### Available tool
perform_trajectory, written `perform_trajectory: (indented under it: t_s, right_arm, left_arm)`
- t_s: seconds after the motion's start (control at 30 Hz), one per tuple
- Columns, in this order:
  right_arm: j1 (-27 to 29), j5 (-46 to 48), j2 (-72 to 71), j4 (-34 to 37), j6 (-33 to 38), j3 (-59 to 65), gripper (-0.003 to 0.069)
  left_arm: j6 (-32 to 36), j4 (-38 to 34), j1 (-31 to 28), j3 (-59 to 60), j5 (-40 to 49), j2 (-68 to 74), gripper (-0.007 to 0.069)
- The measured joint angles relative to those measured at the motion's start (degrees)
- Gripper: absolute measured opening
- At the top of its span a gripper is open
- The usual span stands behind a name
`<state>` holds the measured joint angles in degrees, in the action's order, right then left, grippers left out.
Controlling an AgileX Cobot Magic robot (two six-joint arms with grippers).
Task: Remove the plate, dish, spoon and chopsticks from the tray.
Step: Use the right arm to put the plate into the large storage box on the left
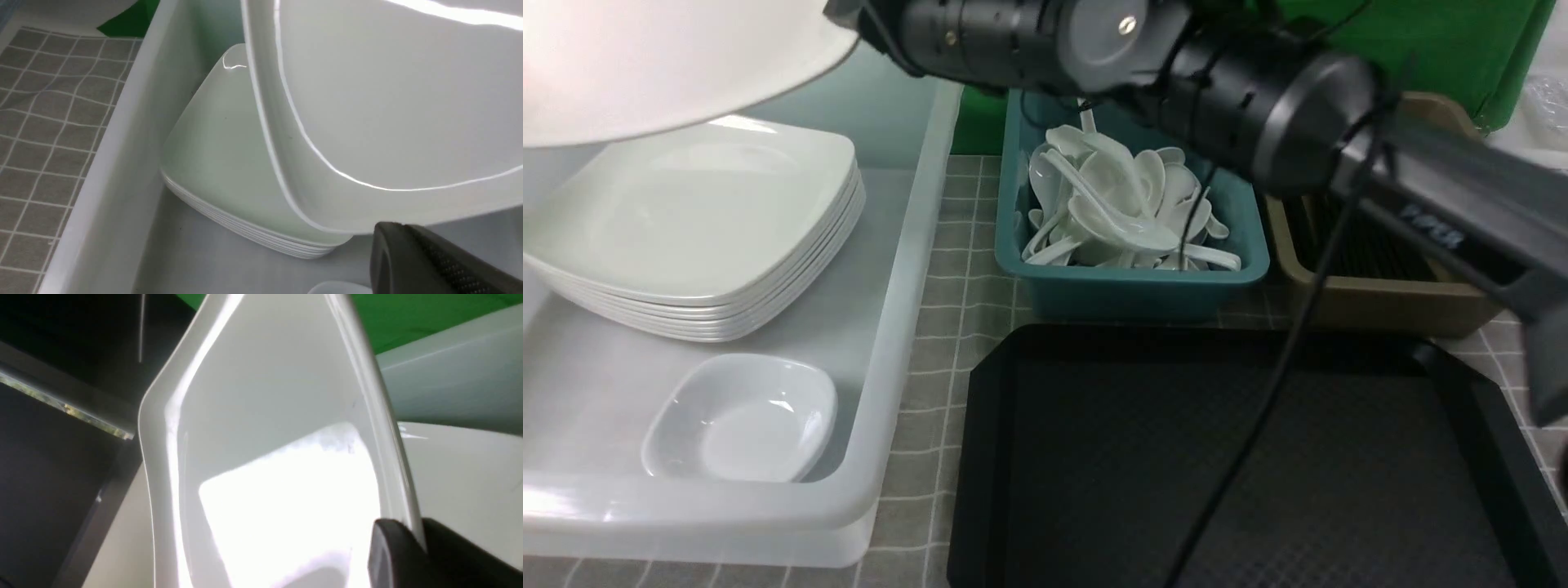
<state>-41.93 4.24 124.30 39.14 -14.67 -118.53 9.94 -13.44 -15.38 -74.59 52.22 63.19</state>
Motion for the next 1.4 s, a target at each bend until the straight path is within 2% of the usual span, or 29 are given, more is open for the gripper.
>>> perform_trajectory:
  t_s: [0.23,0.7,0.83,0.97,1.03,1.4]
  right_arm:
    - [-1.5,-7.37,6.47,0.36,-5.36,-1.78,0.0055]
    - [-1.56,-8.16,12.51,0.19,-8.25,-1.9,0.0059]
    - [-1.56,-8.21,12.6,0.25,-8.58,-2.03,0.0094]
    - [-1.56,-8.47,12.6,0.5,-9.26,-2.14,0.0211]
    - [-1.56,-8.82,12.6,0.57,-9.61,-2.18,0.024]
    - [-1.62,-8.34,12.6,0.6,-9.74,-2.39,0.0232]
  left_arm:
    - [1.69,-0.89,0.0,0.0,-0.05,0.0,0.0004]
    - [1.89,-2.66,0.0,0.0,-0.05,0.0,0.0004]
    - [1.89,-2.66,0.0,0.0,-0.05,0.0,0.0004]
    - [2.01,-2.66,0.0,0.0,-0.05,0.0,0.0004]
    - [2.01,-2.66,-0.04,0.0,-0.05,0.0,0.0004]
    - [2.01,-2.66,-0.04,0.0,-0.05,0.0,0.0004]
